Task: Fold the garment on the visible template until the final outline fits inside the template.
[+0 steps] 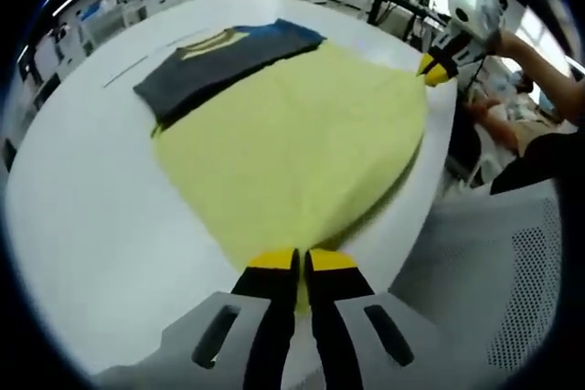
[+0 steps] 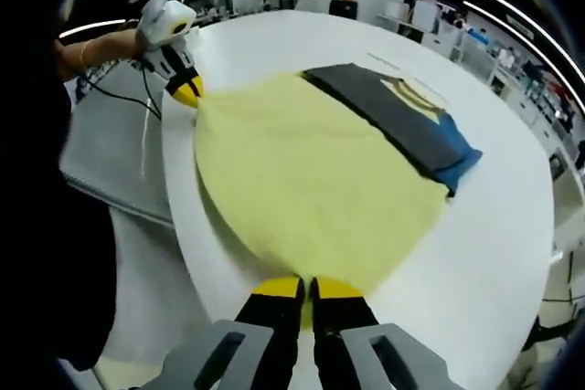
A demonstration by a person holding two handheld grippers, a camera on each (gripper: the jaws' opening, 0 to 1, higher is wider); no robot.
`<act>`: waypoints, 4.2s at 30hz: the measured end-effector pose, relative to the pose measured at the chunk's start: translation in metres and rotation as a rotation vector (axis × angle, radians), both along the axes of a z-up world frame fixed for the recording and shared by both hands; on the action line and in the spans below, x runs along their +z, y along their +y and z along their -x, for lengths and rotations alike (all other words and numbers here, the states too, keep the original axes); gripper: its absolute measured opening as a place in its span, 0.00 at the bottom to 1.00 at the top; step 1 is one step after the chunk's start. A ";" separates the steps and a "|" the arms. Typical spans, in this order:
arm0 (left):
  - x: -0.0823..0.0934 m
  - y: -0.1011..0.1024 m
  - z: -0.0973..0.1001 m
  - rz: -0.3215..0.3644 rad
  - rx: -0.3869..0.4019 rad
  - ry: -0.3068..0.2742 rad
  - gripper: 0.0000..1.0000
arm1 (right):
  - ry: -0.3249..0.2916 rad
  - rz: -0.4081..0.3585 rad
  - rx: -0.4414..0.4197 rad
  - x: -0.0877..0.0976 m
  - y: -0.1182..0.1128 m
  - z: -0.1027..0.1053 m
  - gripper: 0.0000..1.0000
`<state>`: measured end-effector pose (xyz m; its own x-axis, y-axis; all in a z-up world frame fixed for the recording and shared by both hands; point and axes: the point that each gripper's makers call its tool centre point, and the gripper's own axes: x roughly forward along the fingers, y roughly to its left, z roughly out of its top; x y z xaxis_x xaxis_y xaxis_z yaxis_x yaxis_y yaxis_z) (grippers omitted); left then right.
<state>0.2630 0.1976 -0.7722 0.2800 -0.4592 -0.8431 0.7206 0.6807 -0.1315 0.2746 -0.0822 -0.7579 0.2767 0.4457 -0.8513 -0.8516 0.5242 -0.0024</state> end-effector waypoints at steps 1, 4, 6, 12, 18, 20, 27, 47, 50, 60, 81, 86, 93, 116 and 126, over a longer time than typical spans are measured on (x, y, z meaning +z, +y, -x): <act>0.003 0.000 0.002 0.003 0.001 0.002 0.01 | -0.008 0.004 0.003 0.003 0.000 0.000 0.00; 0.011 0.000 0.004 0.005 0.001 0.000 0.01 | -0.011 0.007 0.011 0.009 0.002 0.002 0.00; 0.016 0.000 0.005 0.001 0.000 -0.003 0.01 | -0.014 0.005 0.009 0.014 0.002 0.003 0.00; 0.028 0.002 0.008 0.004 -0.003 -0.003 0.01 | -0.005 -0.001 0.004 0.026 0.003 0.006 0.00; 0.040 0.002 0.012 0.018 0.002 0.005 0.01 | 0.009 0.002 0.002 0.033 0.002 0.011 0.00; 0.044 0.002 0.015 0.018 -0.004 0.009 0.01 | 0.017 -0.004 -0.015 0.036 0.002 0.012 0.00; 0.057 0.005 0.017 0.025 -0.004 0.011 0.01 | 0.020 -0.020 -0.030 0.048 0.004 0.017 0.00; 0.076 0.007 0.009 0.013 -0.029 0.005 0.00 | 0.033 0.004 -0.013 0.068 0.007 0.012 0.00; 0.075 0.007 0.003 0.009 -0.034 0.002 0.00 | 0.013 0.003 -0.012 0.069 0.008 0.003 0.00; 0.079 0.008 -0.026 0.008 -0.021 -0.036 0.00 | -0.017 0.035 -0.030 0.069 0.007 -0.021 0.00; 0.101 0.006 -0.101 0.000 -0.011 -0.219 0.00 | -0.154 0.089 -0.053 0.079 0.006 -0.099 0.00; 0.106 0.007 -0.120 -0.005 0.009 -0.282 0.00 | -0.195 0.091 -0.069 0.083 0.006 -0.119 0.00; 0.111 0.008 -0.140 -0.007 0.033 -0.332 0.00 | -0.238 0.104 -0.104 0.087 0.006 -0.144 0.00; 0.133 0.013 -0.220 -0.006 0.118 -0.507 0.00 | -0.502 0.176 -0.153 0.109 0.011 -0.236 0.00; 0.121 0.015 -0.247 -0.021 0.137 -0.538 0.00 | -0.548 0.210 -0.170 0.095 0.014 -0.265 0.00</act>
<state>0.5104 0.2128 -0.6508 0.7298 -0.3724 -0.5734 0.5867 0.7717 0.2455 0.5393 -0.0681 -0.6632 0.7518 0.1948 -0.6300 -0.6017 0.5937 -0.5343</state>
